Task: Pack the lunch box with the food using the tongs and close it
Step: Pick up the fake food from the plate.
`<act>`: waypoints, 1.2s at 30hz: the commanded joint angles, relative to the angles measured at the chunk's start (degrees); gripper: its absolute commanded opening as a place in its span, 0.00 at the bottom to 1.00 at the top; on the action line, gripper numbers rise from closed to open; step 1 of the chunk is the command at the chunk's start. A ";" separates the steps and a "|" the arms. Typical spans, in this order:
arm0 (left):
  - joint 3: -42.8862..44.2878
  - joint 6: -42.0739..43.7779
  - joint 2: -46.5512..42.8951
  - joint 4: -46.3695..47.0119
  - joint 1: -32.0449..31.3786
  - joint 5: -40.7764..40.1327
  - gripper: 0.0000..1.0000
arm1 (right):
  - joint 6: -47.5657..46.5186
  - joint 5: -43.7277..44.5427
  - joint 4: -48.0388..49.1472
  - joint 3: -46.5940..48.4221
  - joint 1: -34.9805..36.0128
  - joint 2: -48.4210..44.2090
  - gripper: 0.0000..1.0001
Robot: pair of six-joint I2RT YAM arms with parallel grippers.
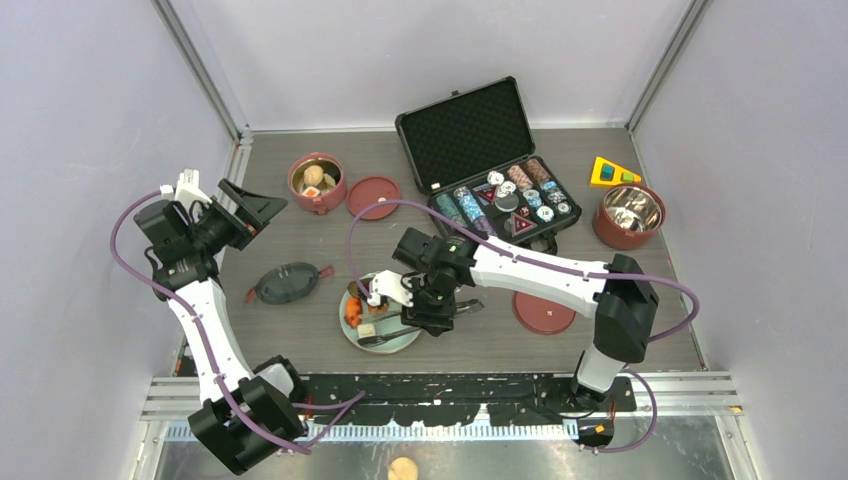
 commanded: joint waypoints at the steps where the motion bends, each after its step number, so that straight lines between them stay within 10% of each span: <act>1: 1.81 0.84 -0.27 0.91 0.46 0.37 0.96 | -1.82 1.04 1.71 3.29 0.38 1.71 0.52; 36: 1.21 -0.48 1.10 2.50 0.45 0.74 0.95 | -4.36 0.40 -4.69 7.54 0.15 6.15 0.52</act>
